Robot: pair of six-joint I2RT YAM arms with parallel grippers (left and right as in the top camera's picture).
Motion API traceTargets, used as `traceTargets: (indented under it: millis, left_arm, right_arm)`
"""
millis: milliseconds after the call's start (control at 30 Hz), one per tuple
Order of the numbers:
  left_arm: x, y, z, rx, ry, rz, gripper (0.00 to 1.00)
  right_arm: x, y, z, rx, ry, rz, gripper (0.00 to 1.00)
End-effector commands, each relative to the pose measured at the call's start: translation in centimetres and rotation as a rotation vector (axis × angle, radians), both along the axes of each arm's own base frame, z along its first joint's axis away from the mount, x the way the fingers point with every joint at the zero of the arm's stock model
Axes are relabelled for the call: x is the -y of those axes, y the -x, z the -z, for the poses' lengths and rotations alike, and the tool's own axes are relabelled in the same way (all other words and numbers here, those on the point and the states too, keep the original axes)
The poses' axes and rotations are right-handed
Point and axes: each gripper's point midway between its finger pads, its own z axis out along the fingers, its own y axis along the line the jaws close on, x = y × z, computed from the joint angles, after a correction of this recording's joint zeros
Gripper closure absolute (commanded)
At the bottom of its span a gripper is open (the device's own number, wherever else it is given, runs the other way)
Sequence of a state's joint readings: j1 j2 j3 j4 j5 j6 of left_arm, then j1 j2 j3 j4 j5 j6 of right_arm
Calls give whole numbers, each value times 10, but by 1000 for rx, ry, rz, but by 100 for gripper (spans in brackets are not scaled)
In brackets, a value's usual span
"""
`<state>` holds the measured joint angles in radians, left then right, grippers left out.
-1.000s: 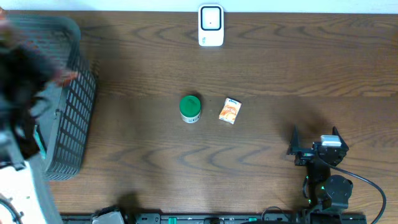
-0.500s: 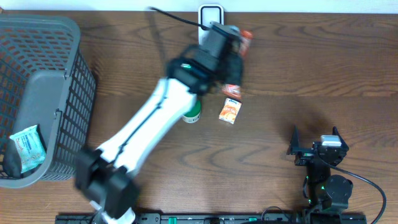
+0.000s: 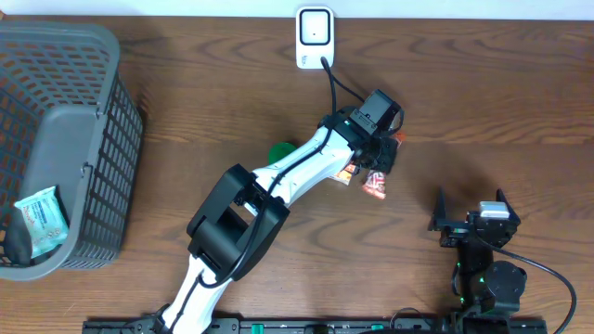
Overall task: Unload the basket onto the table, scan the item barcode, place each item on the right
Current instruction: 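Place the TOP bar on the table right of the tissue pack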
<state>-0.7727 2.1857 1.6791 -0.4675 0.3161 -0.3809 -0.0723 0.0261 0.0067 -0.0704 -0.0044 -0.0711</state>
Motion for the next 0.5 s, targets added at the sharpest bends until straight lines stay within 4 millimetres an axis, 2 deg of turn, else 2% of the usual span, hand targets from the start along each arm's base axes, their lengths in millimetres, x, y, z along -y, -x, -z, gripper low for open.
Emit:
traceTargets:
  millis: [0,33,67,100,133,167,233,300,333,367,467]
  left_arm:
    - [4,-5,-58,124,62,85,12]
    - [0,-4,-81,176,75,117,10]
    - [-4,-4,-96,206,82,132,10]
    - [-24,-8,-138,287,86,113,9]
    - [-35,-12,-152,316,77,85,9]
    - [-68,-22,-187,394,50,0,7]
    - [-121,-30,-235,499,17,-104,1]
    - [-174,-34,-270,569,-14,-203,0]
    - [-226,-34,-293,607,-49,-319,0]
    - [-268,-33,-306,627,-82,-416,0]
    - [-362,-22,-323,630,-148,-646,2]
  right_arm:
    - [-2,0,1,-5,12,-11,1]
    - [-2,0,1,-5,12,-11,1]
    - [-2,0,1,-5,12,-11,1]
    - [-2,0,1,-5,12,-11,1]
    - [-2,0,1,-5,12,-11,1]
    - [-2,0,1,-5,12,-11,1]
    - [-2,0,1,-5,12,-11,1]
    - [-2,0,1,-5,12,-11,1]
    - [-2,0,1,-5,12,-11,1]
    - [-2,0,1,-5,12,-11,1]
    - [-2,0,1,-5,12,-11,1]
